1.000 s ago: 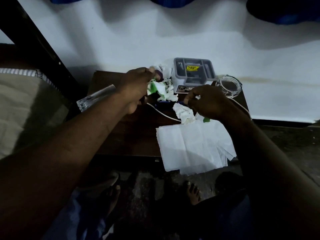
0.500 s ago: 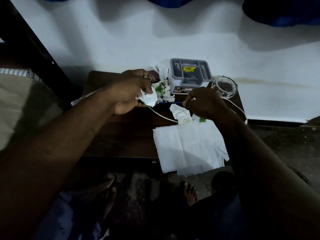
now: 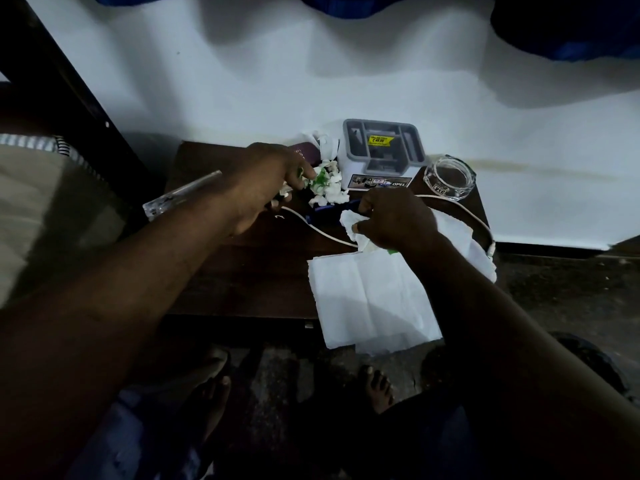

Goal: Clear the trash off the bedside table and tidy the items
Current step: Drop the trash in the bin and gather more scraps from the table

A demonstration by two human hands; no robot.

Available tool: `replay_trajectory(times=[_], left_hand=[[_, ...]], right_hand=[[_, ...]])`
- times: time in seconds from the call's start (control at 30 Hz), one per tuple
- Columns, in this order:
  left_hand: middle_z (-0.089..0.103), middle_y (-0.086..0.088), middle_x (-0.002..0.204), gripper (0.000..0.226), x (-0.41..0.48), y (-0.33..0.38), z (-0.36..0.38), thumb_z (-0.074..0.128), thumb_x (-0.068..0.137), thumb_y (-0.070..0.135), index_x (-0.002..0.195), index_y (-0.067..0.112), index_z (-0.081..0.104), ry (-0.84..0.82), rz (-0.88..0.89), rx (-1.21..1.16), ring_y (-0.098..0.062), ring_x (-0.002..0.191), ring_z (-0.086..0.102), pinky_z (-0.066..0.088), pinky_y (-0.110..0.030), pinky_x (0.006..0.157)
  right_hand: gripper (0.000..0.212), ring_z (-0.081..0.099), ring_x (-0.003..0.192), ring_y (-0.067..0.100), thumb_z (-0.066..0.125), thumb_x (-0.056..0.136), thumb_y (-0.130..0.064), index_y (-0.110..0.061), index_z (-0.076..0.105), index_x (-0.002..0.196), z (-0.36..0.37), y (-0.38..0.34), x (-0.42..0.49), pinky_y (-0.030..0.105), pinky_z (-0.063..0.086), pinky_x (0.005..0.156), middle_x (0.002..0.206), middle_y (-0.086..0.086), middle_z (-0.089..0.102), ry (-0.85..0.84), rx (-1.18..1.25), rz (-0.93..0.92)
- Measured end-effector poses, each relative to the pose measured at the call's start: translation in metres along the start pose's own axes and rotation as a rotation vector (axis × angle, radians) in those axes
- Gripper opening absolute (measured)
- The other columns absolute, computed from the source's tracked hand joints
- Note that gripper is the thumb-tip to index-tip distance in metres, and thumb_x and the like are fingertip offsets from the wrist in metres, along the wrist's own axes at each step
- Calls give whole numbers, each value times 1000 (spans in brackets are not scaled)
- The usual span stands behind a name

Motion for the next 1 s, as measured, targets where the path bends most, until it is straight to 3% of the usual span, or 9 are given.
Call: replay_trajectory(times=[0.13,0.23,0.37,0.47,0.63,0.7,0.77,0.83,1.0], left_hand=[[56,-1,71,31,-1,-2,5,67,62,32,84,12,74,-4,-37,58,-13,53,42,28,-21,48],[53,1,65,15,2,-4,8,77,65,33,68,21,68,36,-9,116,-15,53,42,31,-20,50],[56,8,59,17,4,-6,9,78,65,37,66,20,74,74,17,154,-12,58,47,33,-22,53],[66,9,57,23,7,-6,4,77,78,33,57,24,74,119,101,242,-5,53,54,38,-26,55],[77,-8,99,29,16,-15,-2,61,99,34,89,16,81,106,205,806,-23,88,69,52,-29,81],[74,-11,113,28,18,-25,-1,58,101,31,104,13,78,73,177,969,-30,102,69,53,-33,88],[73,-12,115,25,21,-35,1,58,100,28,110,13,76,36,135,1068,-31,102,69,56,-38,91],[72,-12,115,24,23,-42,1,60,97,28,111,15,74,29,131,1149,-31,99,70,59,-43,88],[70,-12,110,26,19,-56,9,62,90,36,113,24,65,122,223,1300,-36,98,69,51,-37,70]], right_hand=[[34,65,112,31,75,83,-48,-29,71,111,8,-4,-2,41,55,91,121,3,69,34,-30,-2],[30,66,108,32,68,85,-45,-28,72,109,13,-12,-4,38,52,84,117,4,70,63,-59,0],[26,68,105,31,67,80,-32,-23,74,103,-6,-11,-2,36,55,85,112,6,74,164,11,-8],[9,68,91,23,67,77,-30,-22,70,80,-30,-6,-1,27,50,80,97,0,75,250,298,27],[16,56,55,-5,60,86,-24,-24,61,70,-53,11,-3,22,47,63,71,-11,59,233,904,185],[13,58,62,5,60,88,-16,-23,62,78,-58,16,-4,25,49,69,77,-5,61,203,1123,209],[10,55,53,13,59,83,-9,-17,63,78,-62,16,-5,25,46,58,75,4,61,194,1298,229],[13,46,43,13,53,80,-6,-15,61,76,-64,15,-7,19,35,48,67,4,58,161,1467,252],[28,30,47,11,39,86,-7,-19,52,64,-68,19,-12,19,23,51,59,-3,37,36,1776,285]])
Point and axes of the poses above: each hand's wrist, its own x-axis towards the middle knuckle, its own z-axis out of the palm, y = z × x, the point moved 2 cm from there along x, towards the middle knuckle
